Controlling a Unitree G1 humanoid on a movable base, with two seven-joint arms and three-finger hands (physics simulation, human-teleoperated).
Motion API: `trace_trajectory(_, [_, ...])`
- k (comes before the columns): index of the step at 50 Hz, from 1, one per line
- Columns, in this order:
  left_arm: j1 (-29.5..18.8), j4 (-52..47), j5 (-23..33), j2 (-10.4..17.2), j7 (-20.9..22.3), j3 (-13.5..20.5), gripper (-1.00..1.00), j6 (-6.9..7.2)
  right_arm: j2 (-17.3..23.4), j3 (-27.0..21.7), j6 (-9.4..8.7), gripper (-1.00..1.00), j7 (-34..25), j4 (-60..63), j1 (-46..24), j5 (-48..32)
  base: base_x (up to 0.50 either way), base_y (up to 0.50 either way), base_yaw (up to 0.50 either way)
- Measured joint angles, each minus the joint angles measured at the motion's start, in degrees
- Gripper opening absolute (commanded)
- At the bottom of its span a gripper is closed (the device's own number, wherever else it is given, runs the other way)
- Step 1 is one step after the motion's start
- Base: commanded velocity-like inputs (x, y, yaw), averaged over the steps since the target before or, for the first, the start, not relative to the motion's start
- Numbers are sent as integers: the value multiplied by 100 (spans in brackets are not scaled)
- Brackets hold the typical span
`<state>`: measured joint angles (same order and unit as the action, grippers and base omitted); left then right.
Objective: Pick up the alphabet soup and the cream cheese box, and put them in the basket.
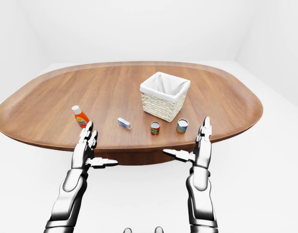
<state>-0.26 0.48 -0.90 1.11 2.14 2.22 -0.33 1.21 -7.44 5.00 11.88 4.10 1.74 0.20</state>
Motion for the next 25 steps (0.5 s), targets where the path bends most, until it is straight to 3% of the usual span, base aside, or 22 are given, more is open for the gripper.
trace_trajectory(25, [8,-24,-6,-2,5,-3,100,7,5,-299,0,100,645,248,87,-30,0,0,0])
